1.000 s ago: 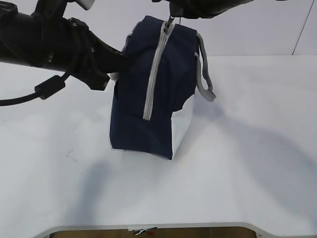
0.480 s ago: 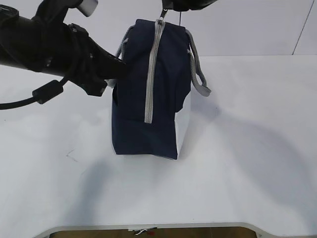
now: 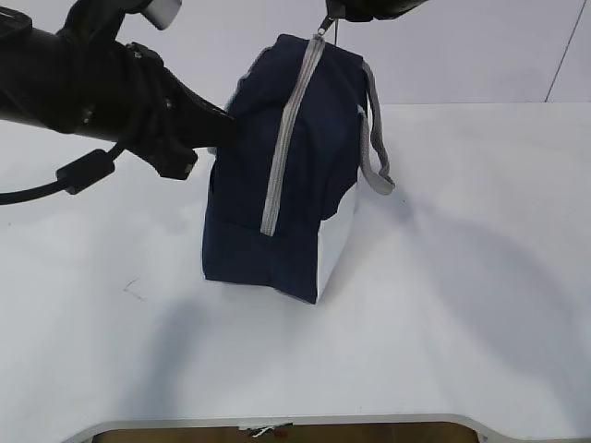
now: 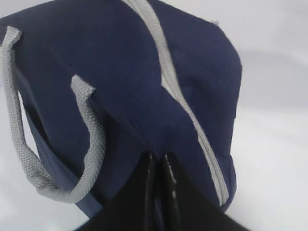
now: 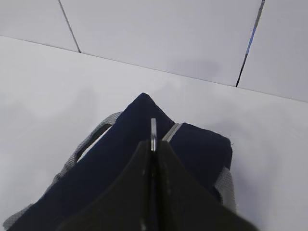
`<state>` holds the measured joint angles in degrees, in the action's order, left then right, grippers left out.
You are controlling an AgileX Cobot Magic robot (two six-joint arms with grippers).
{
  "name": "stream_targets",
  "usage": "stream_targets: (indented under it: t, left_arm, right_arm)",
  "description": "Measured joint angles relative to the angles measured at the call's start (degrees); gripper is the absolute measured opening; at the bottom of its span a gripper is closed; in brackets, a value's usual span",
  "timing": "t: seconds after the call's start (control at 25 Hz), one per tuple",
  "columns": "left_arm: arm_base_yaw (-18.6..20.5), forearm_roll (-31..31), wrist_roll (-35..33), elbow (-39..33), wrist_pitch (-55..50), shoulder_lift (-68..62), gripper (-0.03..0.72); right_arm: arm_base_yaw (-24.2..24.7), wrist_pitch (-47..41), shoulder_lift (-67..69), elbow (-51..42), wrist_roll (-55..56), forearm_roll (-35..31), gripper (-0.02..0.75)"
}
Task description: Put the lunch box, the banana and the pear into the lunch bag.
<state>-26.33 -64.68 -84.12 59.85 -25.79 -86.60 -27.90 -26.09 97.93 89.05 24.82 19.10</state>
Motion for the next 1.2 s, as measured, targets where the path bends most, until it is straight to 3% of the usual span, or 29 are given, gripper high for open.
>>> stream_targets:
  t: [0.52,1.2]
  left_arm:
    - [0.0,2.7,1.8,0.0,-1.8,1.0,-0.005]
    - [0.0,3.7,3.3,-0.1,-3.0,1.9,-0.005]
  right_arm:
    - [3.5,0.7,6.3,5.4,0.0,1.8,0.013]
    - [4.0,0.8,14.9,11.5,0.0,1.1,0.013]
